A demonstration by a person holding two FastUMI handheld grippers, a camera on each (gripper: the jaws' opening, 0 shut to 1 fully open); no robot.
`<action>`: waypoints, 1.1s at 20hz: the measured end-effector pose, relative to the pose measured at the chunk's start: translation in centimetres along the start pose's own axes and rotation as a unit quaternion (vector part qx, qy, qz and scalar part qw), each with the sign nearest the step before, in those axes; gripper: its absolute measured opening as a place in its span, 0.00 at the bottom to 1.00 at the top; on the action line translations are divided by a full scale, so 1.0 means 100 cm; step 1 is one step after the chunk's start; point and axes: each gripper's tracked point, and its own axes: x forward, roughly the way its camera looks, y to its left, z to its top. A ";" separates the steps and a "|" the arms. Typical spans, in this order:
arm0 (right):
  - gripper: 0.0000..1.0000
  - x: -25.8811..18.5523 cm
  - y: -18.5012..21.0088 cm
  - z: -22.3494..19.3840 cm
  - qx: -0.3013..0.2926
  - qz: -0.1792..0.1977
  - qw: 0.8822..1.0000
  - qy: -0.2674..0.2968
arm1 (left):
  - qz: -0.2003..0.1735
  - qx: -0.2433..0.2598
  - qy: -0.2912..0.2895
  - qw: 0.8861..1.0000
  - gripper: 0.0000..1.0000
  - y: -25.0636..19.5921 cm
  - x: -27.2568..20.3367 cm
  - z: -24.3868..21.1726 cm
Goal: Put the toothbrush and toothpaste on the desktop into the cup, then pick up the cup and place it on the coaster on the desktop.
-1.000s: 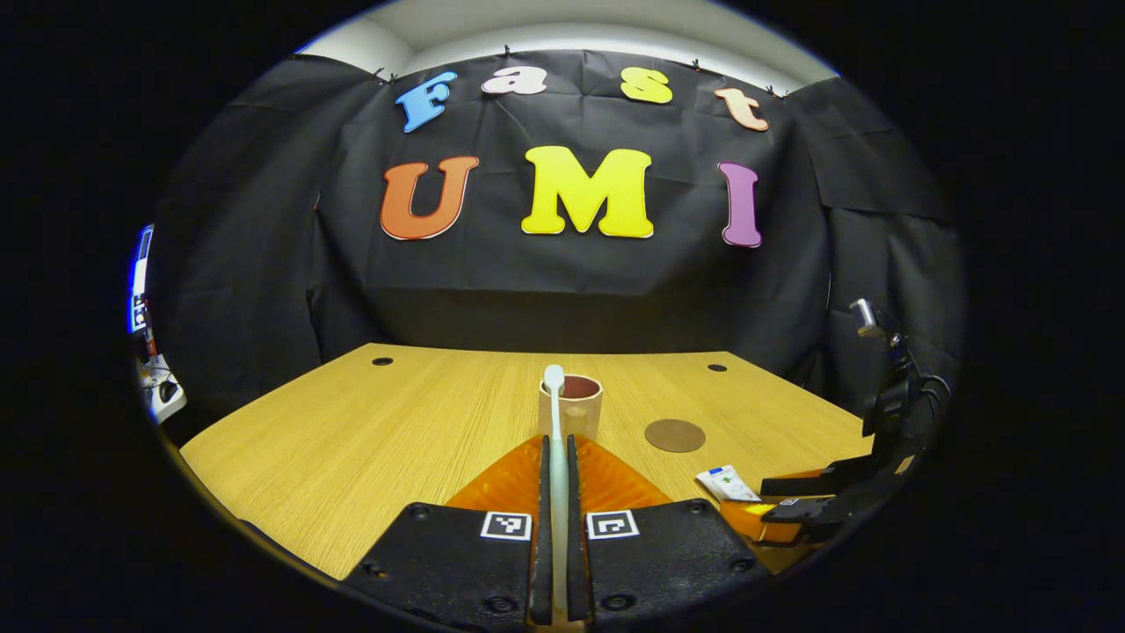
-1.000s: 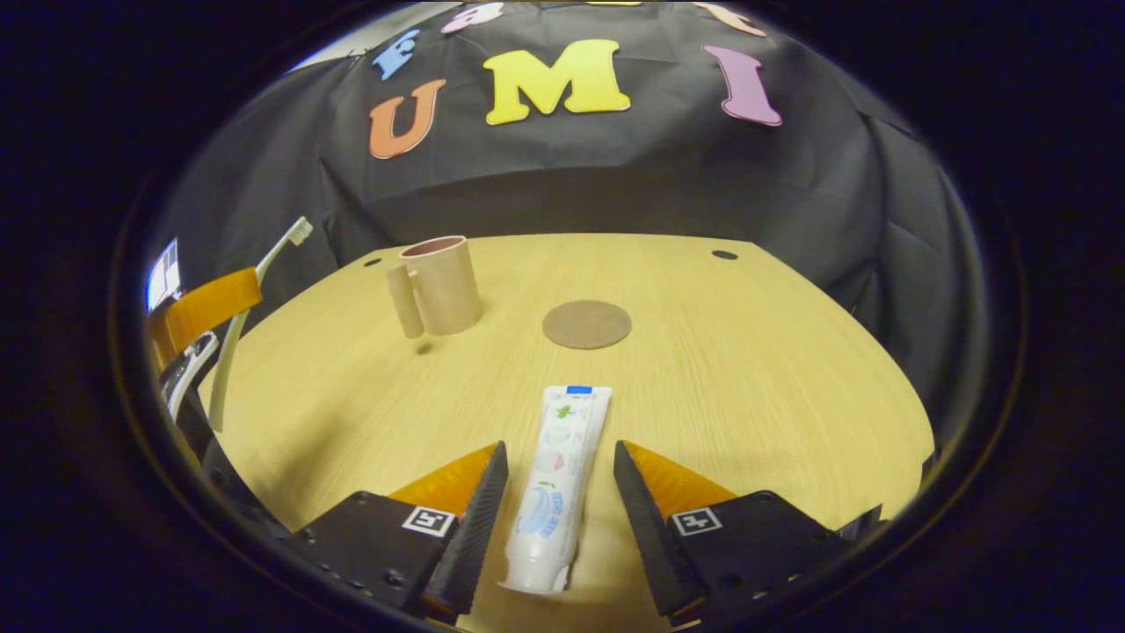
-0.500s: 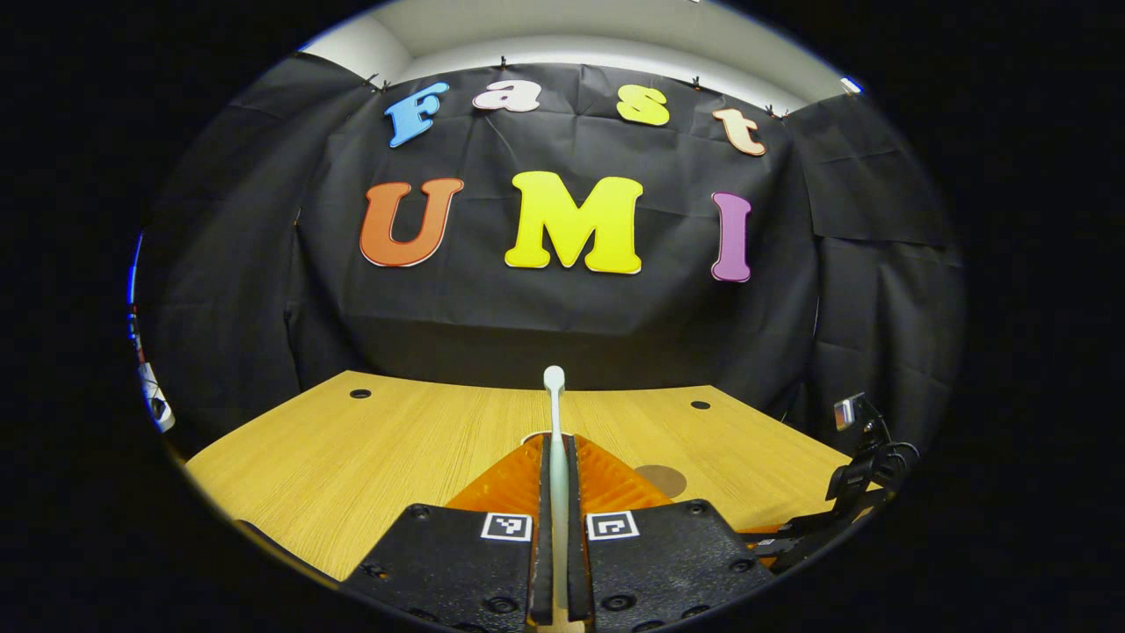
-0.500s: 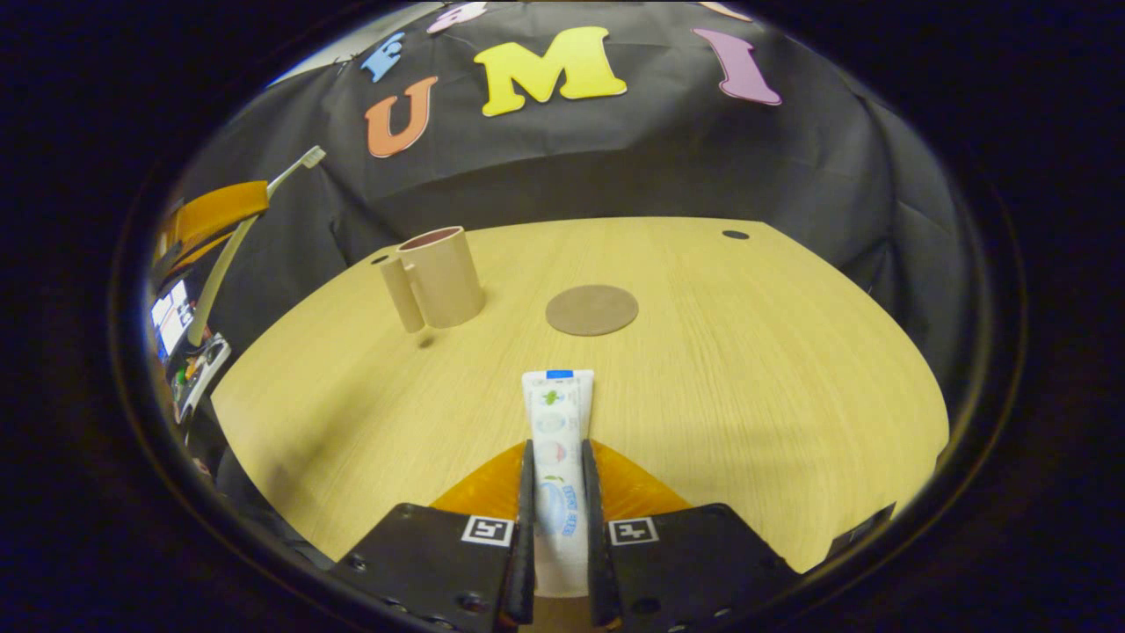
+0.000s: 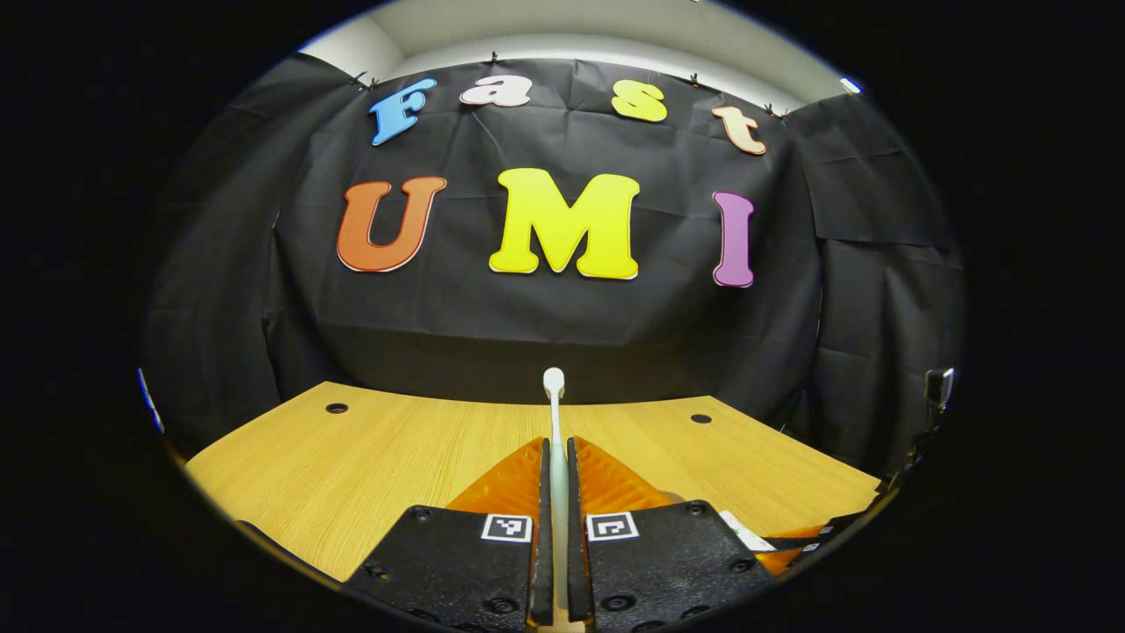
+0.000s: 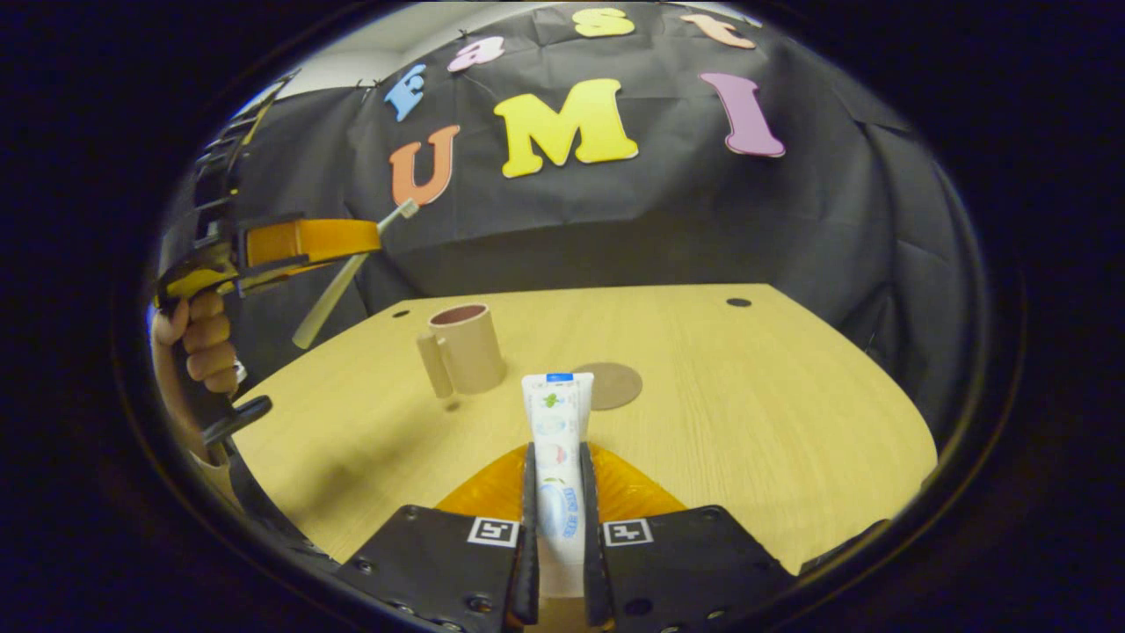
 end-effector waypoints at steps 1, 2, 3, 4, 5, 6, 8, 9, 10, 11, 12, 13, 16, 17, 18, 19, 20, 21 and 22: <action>0.20 -0.003 0.004 0.011 -0.003 0.005 1.000 -0.013 | -0.003 -0.006 -0.003 1.000 0.08 0.001 0.010 0.003; 0.20 -0.006 0.006 0.018 -0.006 0.009 1.000 -0.023 | -0.005 -0.008 -0.005 1.000 0.08 0.009 0.017 0.024; 0.20 -0.008 0.007 0.026 -0.009 0.010 0.999 -0.034 | -0.004 -0.005 -0.007 1.000 0.09 0.011 0.028 0.028; 0.20 -0.009 0.006 0.033 -0.015 0.006 0.999 -0.046 | -0.003 0.000 -0.012 1.000 0.08 0.014 0.039 0.032; 0.20 -0.009 0.004 0.038 -0.021 0.002 0.998 -0.056 | 0.000 0.008 -0.016 1.000 0.08 0.017 0.049 0.036; 0.20 -0.007 0.004 0.039 -0.024 0.001 0.998 -0.061 | 0.001 0.016 -0.023 1.000 0.08 0.017 0.060 0.039; 0.20 -0.002 0.002 0.037 -0.015 0.005 0.998 -0.057 | 0.000 0.025 -0.024 0.999 0.08 0.015 0.077 0.038; 0.18 0.001 0.001 0.034 -0.011 0.007 0.999 -0.053 | -0.002 0.028 -0.023 0.999 0.08 0.013 0.083 0.035; 0.20 0.004 -0.003 0.032 -0.010 0.004 0.999 -0.051 | 0.001 0.033 -0.023 0.999 0.10 0.015 0.088 0.034; 0.20 0.008 -0.007 0.031 -0.011 0.000 0.999 -0.050 | 0.008 0.034 -0.024 0.999 0.10 0.018 0.091 0.033; 0.20 0.010 -0.010 0.028 -0.011 -0.003 0.999 -0.049 | 0.010 0.031 -0.028 0.999 0.11 0.019 0.095 0.033; 0.20 0.013 -0.013 0.026 -0.010 -0.006 0.999 -0.045 | 0.008 0.030 -0.029 0.999 0.11 0.019 0.099 0.033; 0.20 0.019 -0.017 0.018 -0.001 -0.007 0.999 -0.033 | 0.016 0.032 -0.018 0.999 0.12 0.026 0.103 0.024; 0.20 0.020 -0.017 0.017 0.002 -0.007 0.999 -0.032 | 0.015 0.029 -0.012 0.999 0.12 0.026 0.103 0.019; 0.20 0.021 -0.018 0.015 0.003 -0.009 0.999 -0.031 | 0.015 0.025 -0.006 1.000 0.08 0.027 0.103 0.016; 0.20 0.021 -0.019 0.015 0.003 -0.011 0.999 -0.030 | 0.015 0.024 -0.001 1.000 0.13 0.028 0.103 0.013; 0.20 0.021 -0.019 0.014 0.002 -0.011 0.999 -0.030 | 0.017 0.024 0.002 1.000 0.12 0.030 0.104 0.012; 0.20 0.021 -0.019 0.014 0.003 -0.010 0.999 -0.030 | 0.018 0.024 0.003 1.000 0.12 0.031 0.103 0.012; 0.20 0.021 -0.018 0.013 0.005 -0.009 0.999 -0.030 | 0.017 0.025 0.001 1.000 0.13 0.031 0.103 0.013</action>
